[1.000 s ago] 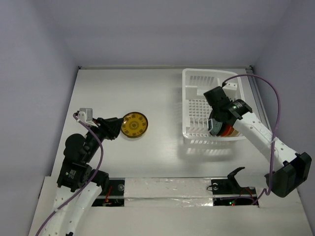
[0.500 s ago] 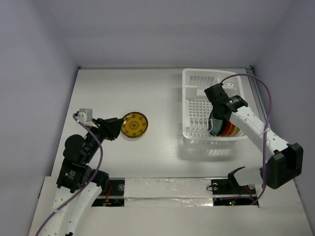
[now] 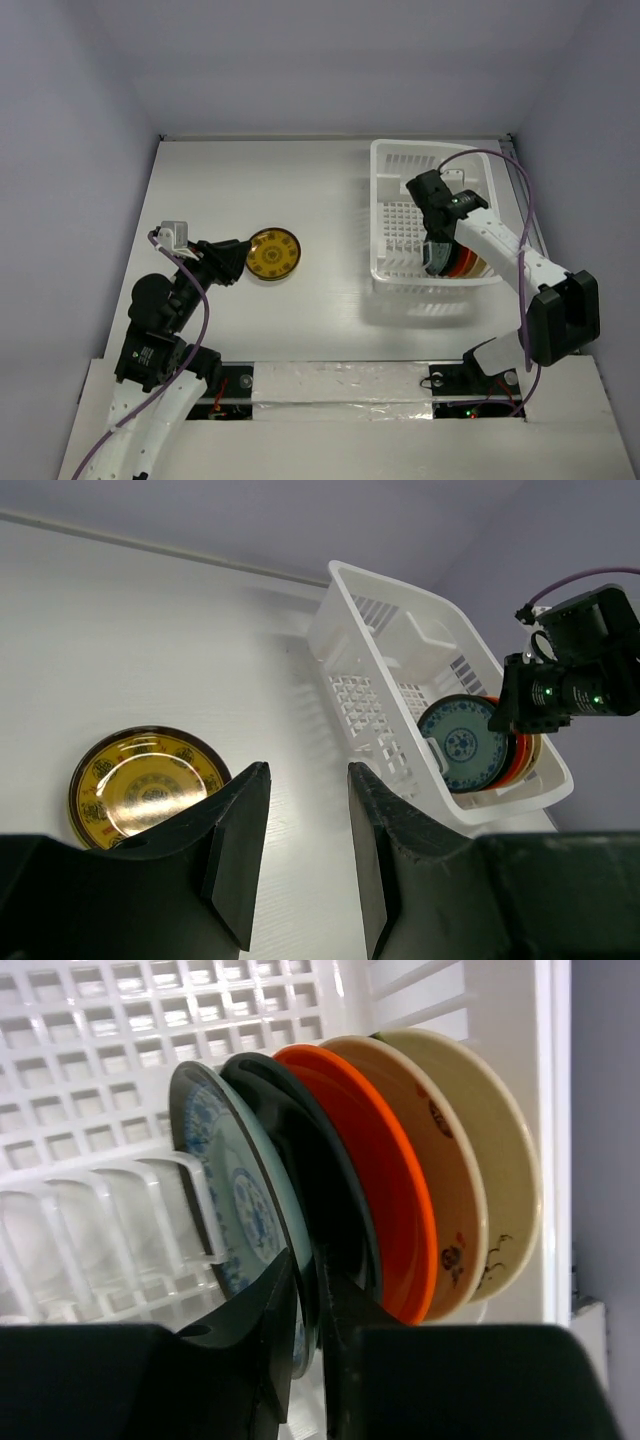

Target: Unload the plates from the dish rack

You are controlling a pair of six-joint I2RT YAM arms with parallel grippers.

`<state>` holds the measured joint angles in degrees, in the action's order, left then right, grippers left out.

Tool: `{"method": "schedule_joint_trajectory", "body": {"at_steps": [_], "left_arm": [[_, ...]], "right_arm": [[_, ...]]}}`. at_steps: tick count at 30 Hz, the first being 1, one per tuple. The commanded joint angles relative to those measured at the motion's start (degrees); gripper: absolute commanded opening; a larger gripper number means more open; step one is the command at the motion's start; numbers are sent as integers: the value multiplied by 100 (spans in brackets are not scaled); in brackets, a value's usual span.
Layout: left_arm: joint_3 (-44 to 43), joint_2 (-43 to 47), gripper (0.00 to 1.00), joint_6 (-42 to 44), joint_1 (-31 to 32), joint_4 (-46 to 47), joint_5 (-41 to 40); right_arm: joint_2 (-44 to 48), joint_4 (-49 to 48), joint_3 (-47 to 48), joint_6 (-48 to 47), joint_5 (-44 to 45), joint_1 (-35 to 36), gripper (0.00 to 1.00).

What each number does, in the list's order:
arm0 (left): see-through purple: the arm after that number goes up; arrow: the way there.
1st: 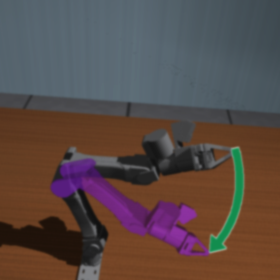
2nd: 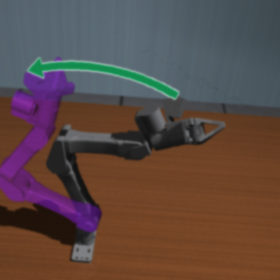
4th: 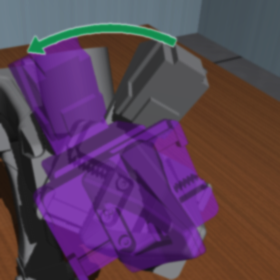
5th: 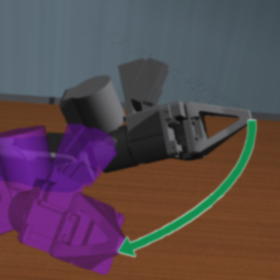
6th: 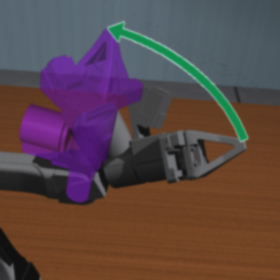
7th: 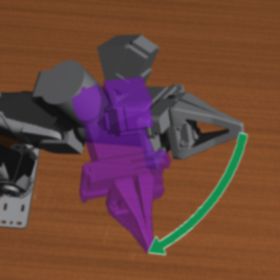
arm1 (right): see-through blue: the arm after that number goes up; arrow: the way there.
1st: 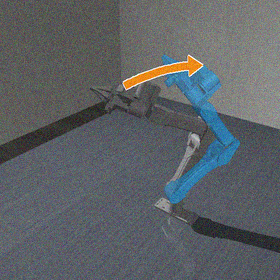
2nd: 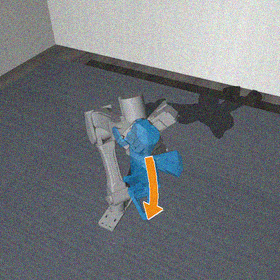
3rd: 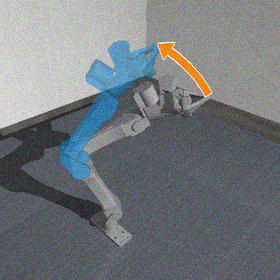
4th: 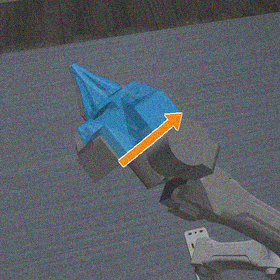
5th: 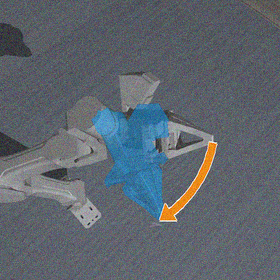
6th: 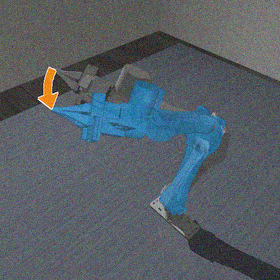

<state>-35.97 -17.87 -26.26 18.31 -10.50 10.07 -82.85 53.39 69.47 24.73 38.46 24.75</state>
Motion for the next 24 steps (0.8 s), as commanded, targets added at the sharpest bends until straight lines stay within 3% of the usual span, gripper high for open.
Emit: {"method": "schedule_joint_trajectory", "body": {"at_steps": [1, 6, 17, 24], "left_arm": [[72, 3, 34, -2, 33, 286, 31], [72, 55, 34, -2, 33, 285, 31], [72, 91, 34, -2, 33, 294, 22], [72, 73, 34, -2, 33, 277, 4]], "right_arm": [[-73, 48, 242, -65, 276, -32, 11], [-170, 365, 497, -232, 654, 20, 0], [-873, 1095, 1077, -39, 1542, 610, 0], [-760, 1306, 1604, 137, 1937, 767, 0]]}}
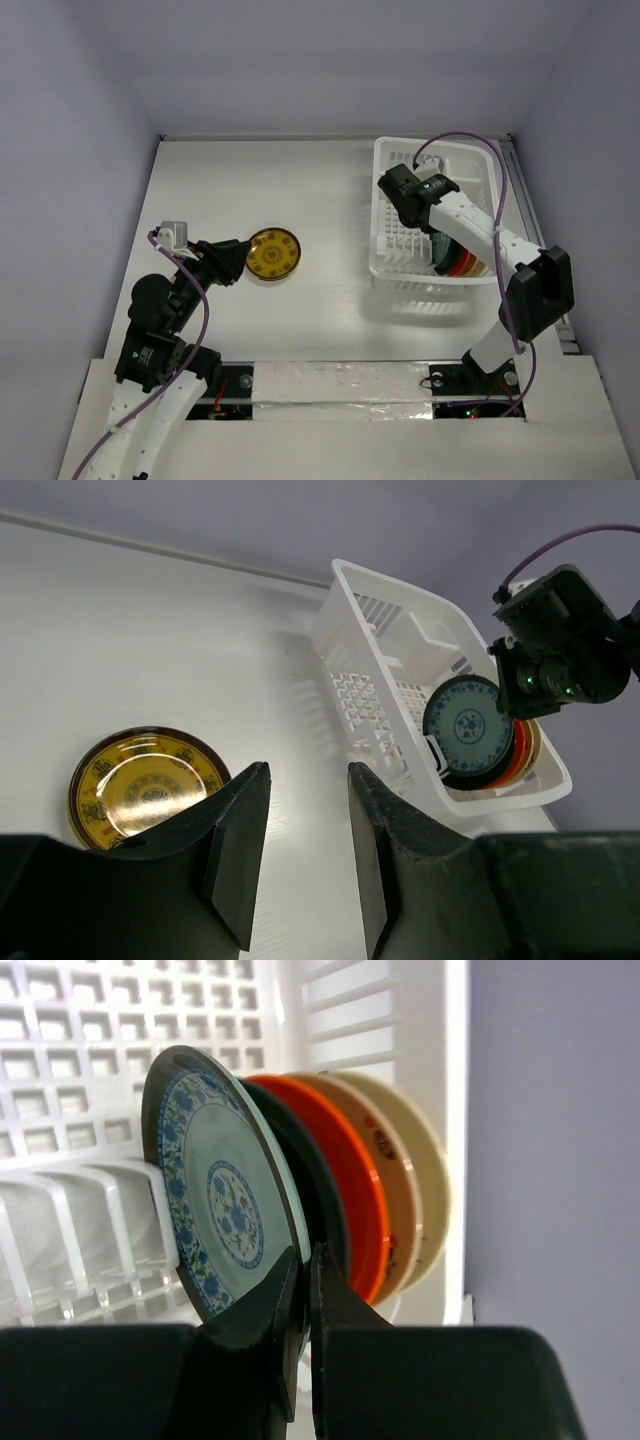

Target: Unload the plates from the dish rack

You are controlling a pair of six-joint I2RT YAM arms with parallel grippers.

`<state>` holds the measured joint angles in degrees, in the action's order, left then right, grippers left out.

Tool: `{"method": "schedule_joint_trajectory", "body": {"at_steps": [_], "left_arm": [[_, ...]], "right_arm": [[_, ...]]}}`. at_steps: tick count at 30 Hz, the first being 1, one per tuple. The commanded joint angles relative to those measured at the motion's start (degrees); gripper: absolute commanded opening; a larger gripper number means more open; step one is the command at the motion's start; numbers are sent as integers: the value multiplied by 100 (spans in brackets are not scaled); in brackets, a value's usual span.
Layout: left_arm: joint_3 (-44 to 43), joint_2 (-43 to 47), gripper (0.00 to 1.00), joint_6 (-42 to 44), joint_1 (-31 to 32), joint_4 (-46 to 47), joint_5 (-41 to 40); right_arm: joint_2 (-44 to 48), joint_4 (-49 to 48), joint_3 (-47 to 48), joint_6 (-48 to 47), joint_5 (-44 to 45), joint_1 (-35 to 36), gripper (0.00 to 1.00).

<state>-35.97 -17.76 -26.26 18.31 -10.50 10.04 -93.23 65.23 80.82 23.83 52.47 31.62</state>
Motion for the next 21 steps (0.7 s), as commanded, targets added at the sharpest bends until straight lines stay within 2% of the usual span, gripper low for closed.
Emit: {"method": "schedule_joint_trajectory", "body": {"at_steps": [1, 9, 14, 15, 17, 21], "left_arm": [[72, 71, 34, -2, 33, 277, 6], [63, 45, 34, -11, 33, 259, -37], [63, 18, 34, -11, 33, 250, -64], [55, 1, 34, -11, 33, 250, -64], [63, -8, 34, -11, 33, 233, -81], [55, -87, 34, -11, 33, 224, -99]], "right_arm": [[323, 165, 522, 244, 571, 82, 0], [718, 455, 1058, 560, 870, 249, 0], [1131, 175, 1401, 570, 870, 985, 0], [1271, -26, 1428, 622, 1010, 1257, 0], [1412, -439, 1350, 588, 907, 1355, 0], [1694, -2344, 683, 139, -383, 1777, 0]]}}
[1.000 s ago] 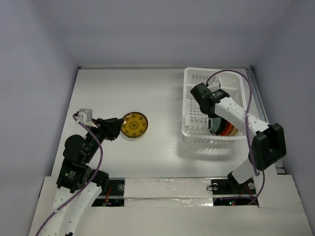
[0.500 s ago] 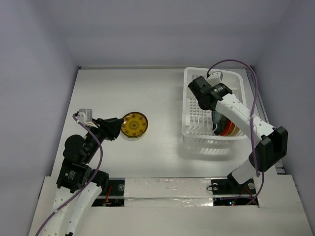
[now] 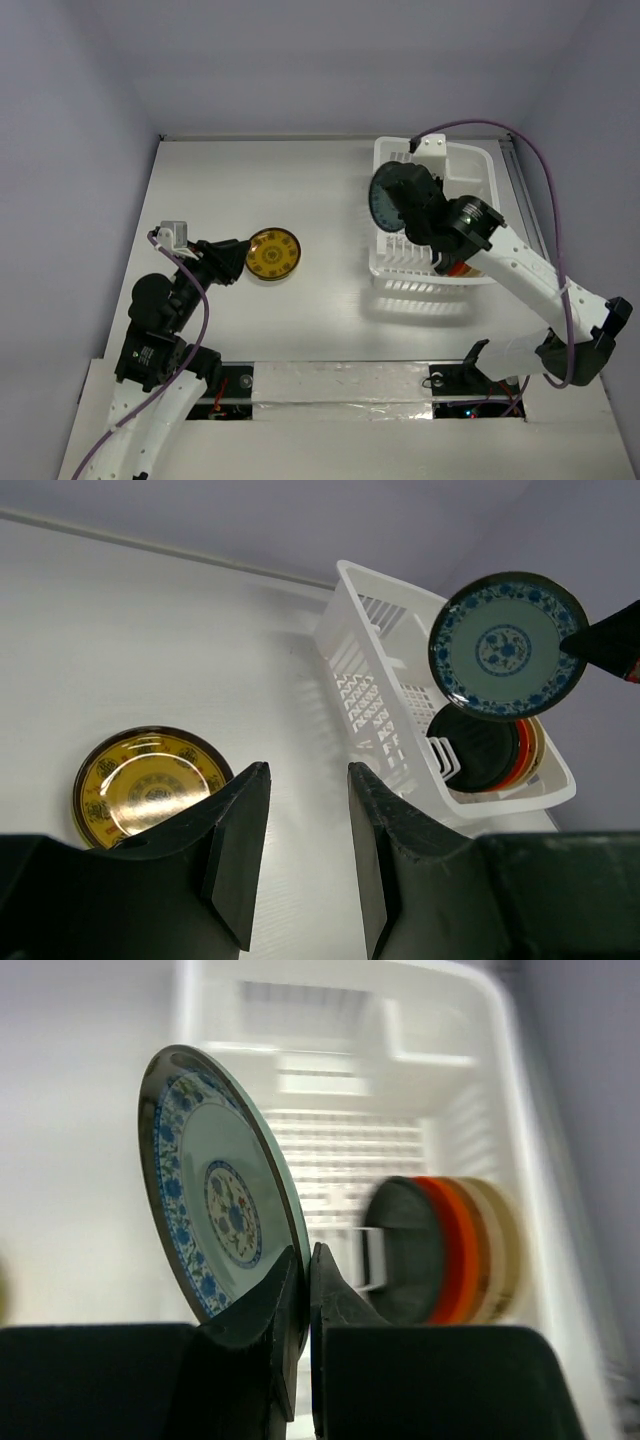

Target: Unload the plates from the dish rack

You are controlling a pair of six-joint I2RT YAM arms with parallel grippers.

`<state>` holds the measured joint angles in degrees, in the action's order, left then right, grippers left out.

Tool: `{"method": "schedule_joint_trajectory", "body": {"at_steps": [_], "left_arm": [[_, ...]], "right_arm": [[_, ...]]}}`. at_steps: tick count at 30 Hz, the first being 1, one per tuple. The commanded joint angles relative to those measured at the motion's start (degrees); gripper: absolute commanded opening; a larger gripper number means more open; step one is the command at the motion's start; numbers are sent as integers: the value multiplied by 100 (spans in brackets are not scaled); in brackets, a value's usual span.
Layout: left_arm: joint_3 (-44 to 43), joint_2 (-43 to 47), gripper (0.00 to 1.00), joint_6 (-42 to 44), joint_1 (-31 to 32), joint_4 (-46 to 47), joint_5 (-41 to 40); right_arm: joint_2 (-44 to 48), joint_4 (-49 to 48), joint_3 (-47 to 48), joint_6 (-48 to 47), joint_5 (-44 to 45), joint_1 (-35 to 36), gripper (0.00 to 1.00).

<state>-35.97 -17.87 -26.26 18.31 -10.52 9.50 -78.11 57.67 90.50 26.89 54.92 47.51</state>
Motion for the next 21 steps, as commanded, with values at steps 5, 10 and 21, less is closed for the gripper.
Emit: {"method": "schedule_joint_trajectory", "body": {"at_steps": [5, 10, 21], "left_arm": [[28, -77, 32, -11, -20, 191, -132], [-7, -76, 16, -2, -73, 86, -352], [2, -103, 19, -11, -125, 103, -335]], "right_arm": [[-151, -3945, -1016, 17, -2747, 303, 0], [-1522, -4729, -622, 351, -4021, 514, 0], [-3000, -5547, -603, 1089, -4797, 567, 0]]}}
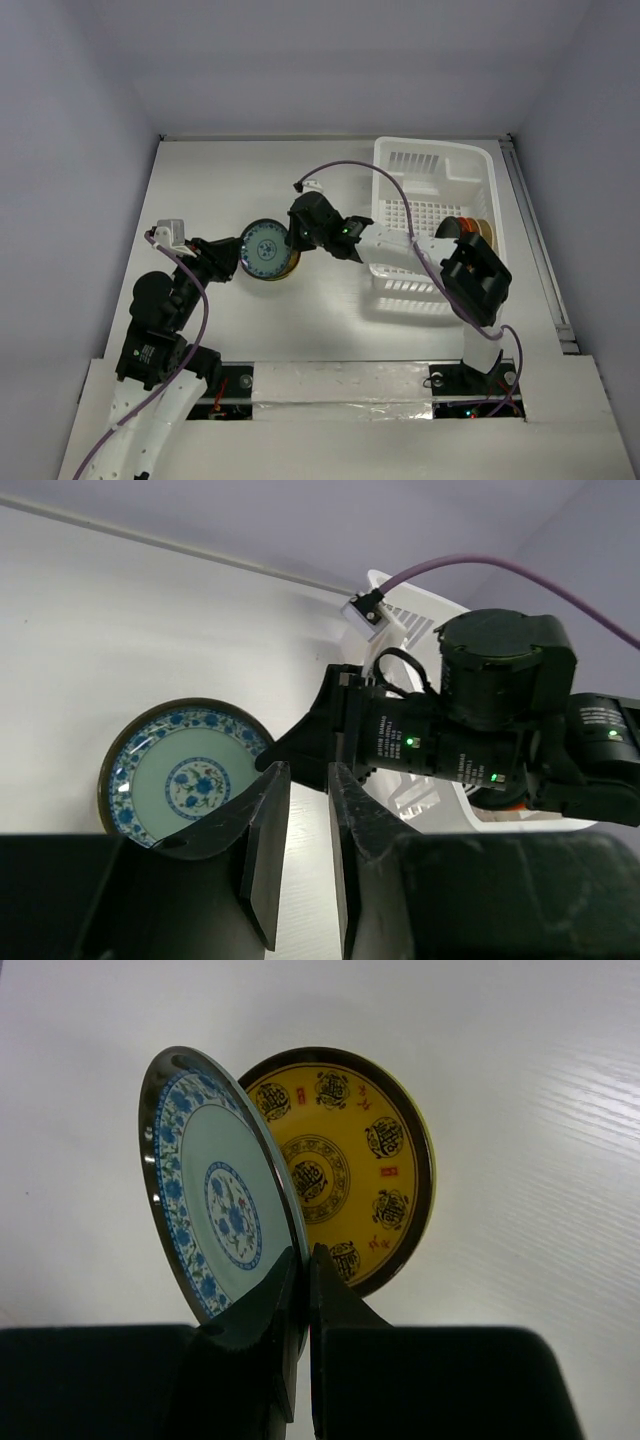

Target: Unload the plates from the dish rack

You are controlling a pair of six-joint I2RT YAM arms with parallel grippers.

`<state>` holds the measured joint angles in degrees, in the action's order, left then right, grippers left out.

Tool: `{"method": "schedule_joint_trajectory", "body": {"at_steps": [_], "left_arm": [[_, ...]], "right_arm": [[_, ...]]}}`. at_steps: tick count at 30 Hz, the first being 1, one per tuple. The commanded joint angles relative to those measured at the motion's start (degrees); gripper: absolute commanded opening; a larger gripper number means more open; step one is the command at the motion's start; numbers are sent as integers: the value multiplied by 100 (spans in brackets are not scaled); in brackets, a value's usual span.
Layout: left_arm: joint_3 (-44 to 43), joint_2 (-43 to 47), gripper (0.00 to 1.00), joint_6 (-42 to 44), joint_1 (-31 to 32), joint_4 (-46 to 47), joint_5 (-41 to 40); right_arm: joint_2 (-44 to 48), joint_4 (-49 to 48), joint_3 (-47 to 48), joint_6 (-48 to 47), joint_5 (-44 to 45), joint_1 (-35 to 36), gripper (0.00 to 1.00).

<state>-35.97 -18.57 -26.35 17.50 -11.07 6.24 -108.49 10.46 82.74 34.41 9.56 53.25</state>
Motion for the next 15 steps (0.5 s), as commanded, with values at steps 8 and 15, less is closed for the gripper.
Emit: {"method": "schedule_joint_trajectory", "body": {"at_steps": [8, 15], "left_arm": [[19, -77, 21, -19, -45, 175, 35], [28, -42, 22, -19, -45, 193, 53]], "right_arm": [[-216, -949, -12, 672, 28, -8, 4], [-287, -660, -91, 795, 230, -8, 15]]}}
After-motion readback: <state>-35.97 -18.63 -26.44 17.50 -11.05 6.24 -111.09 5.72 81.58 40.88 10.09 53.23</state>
